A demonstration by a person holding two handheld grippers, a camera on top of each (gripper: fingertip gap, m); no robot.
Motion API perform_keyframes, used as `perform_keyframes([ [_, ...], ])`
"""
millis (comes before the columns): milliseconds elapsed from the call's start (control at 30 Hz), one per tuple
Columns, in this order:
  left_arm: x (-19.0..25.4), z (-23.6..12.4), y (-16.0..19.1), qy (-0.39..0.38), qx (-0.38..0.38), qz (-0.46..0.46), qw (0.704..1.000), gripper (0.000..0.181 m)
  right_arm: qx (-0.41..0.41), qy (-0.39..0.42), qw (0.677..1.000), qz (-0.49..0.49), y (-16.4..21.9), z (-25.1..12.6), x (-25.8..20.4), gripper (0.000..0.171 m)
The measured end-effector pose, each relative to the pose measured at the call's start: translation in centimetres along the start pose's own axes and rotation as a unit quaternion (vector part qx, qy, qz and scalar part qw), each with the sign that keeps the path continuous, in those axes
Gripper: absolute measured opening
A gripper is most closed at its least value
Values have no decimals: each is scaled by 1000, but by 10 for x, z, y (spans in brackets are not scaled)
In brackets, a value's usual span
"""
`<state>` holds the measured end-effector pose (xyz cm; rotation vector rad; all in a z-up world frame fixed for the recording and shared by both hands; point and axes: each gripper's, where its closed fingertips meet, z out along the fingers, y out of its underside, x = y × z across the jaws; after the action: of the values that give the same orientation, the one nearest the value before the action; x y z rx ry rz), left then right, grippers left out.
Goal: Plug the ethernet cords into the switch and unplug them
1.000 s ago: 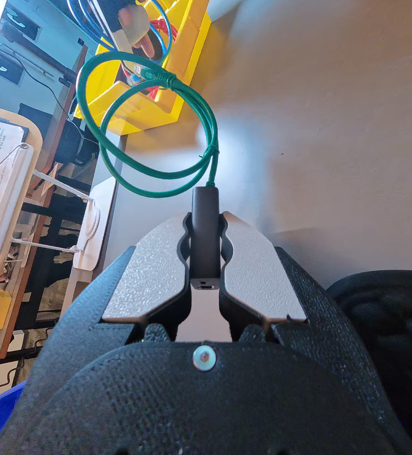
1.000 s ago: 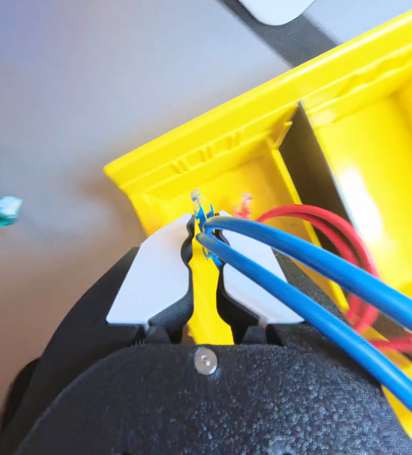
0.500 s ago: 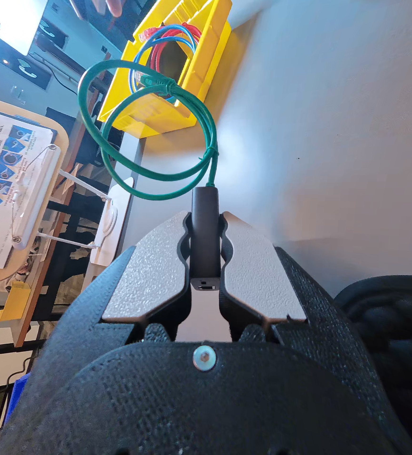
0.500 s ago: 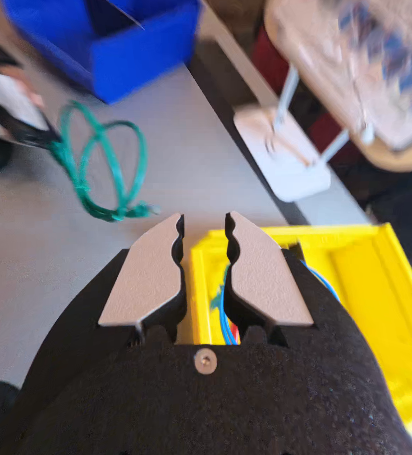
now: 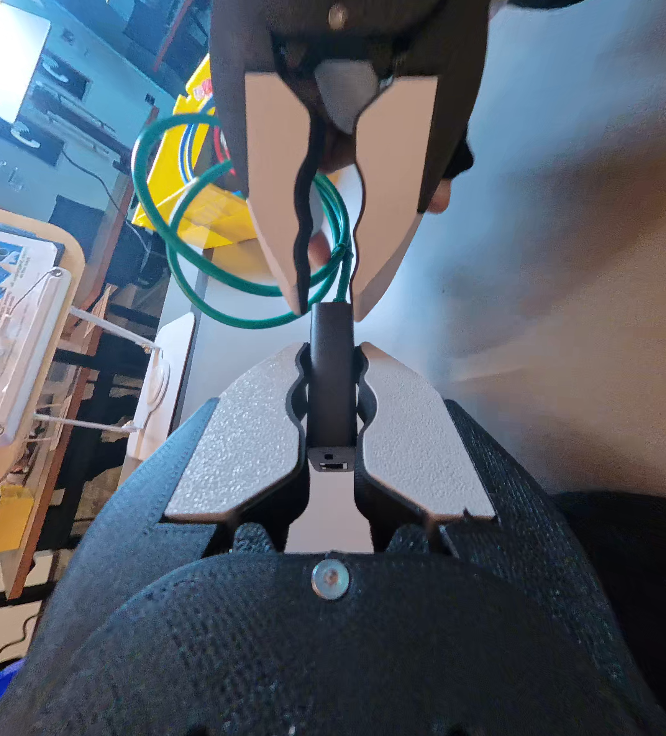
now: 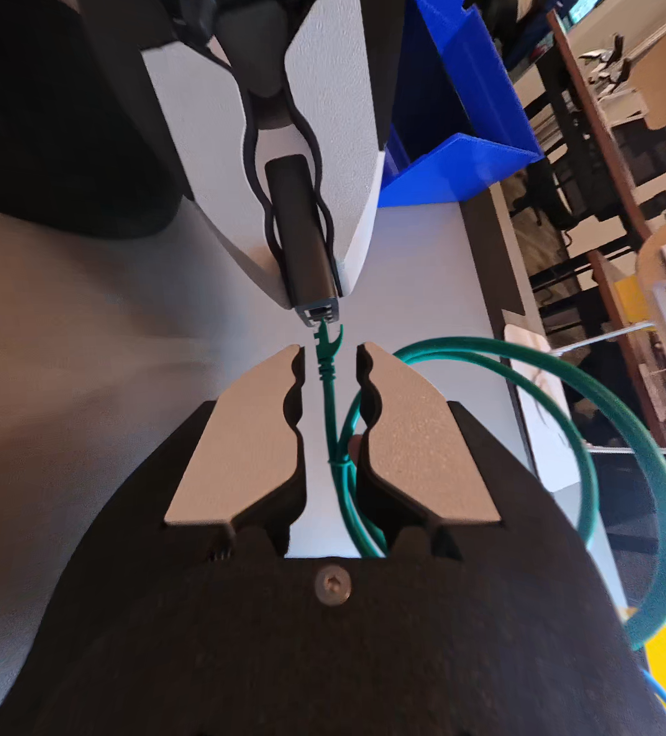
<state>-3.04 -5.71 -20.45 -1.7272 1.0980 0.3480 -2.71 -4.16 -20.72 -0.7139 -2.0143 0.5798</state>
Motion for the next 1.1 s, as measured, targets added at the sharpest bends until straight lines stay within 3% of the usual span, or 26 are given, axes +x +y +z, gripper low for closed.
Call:
perform_keyframes([
  [167, 9, 0, -14, 17, 31, -7, 999, 21, 3, -7, 999, -31, 4, 1, -10, 15],
  [433, 12, -1, -22, 35, 76, -24, 996, 21, 13, -4, 998, -66, 1, -9, -13, 14],
  [667, 18, 6, -12, 30, 39, 11, 999, 21, 10, -12, 997, -77, 1, -12, -18, 14],
  [1100, 41, 5, -16, 106, 36, 61, 992, 23, -6, -80, 968, -236, 2, -24, -47, 14],
])
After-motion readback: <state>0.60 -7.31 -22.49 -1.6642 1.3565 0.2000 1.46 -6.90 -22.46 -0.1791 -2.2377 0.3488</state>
